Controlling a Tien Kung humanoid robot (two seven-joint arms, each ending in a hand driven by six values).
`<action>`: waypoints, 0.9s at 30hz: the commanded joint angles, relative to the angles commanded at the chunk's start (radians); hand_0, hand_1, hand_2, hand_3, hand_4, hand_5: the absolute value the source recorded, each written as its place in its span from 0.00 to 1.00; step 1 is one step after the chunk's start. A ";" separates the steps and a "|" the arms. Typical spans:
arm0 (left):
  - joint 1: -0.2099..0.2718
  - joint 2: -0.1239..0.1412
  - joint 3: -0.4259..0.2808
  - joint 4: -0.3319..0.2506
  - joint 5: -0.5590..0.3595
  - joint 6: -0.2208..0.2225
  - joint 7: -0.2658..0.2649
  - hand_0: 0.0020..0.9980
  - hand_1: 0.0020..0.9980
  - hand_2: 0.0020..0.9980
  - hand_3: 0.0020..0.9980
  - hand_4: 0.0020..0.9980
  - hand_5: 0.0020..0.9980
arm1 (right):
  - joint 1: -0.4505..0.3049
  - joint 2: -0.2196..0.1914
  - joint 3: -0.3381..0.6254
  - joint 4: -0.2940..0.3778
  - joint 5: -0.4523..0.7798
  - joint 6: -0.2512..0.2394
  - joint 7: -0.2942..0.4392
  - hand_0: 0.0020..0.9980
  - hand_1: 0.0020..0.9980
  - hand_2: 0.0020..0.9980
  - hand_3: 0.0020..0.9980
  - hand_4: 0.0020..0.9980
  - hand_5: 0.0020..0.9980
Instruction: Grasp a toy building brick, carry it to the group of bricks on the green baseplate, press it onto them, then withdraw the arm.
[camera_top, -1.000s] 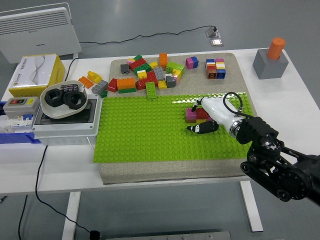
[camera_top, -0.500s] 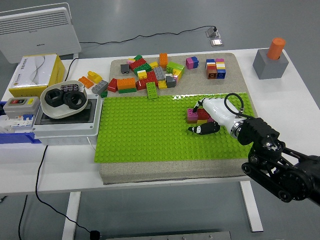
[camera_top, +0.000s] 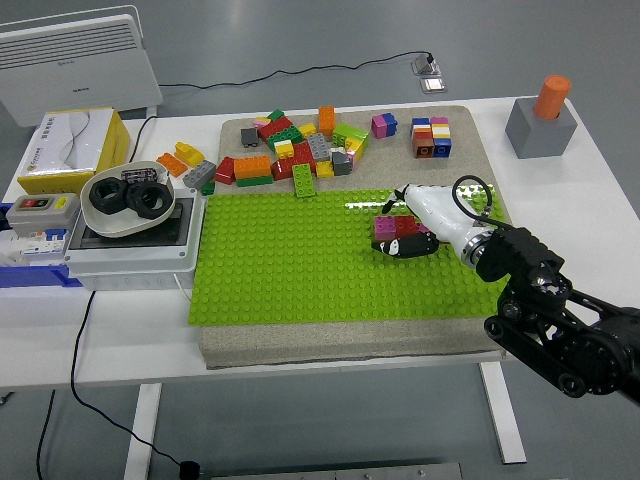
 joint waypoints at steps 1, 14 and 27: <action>0.000 0.000 0.000 0.000 0.000 0.000 0.000 0.67 0.51 0.52 0.52 0.66 0.51 | -0.003 0.000 0.007 0.004 0.008 -0.004 0.003 0.78 0.79 0.83 0.66 0.88 0.48; 0.006 -0.009 -0.004 -0.005 0.000 0.020 0.004 0.67 0.51 0.52 0.52 0.66 0.50 | -0.260 -0.074 0.259 0.231 0.179 -0.197 0.135 0.76 0.78 0.82 0.66 0.87 0.48; 0.004 -0.014 0.012 -0.006 0.000 0.018 0.017 0.67 0.52 0.52 0.53 0.66 0.50 | -0.381 -0.046 0.416 0.254 0.345 -0.249 0.222 0.65 0.65 0.73 0.65 0.86 0.46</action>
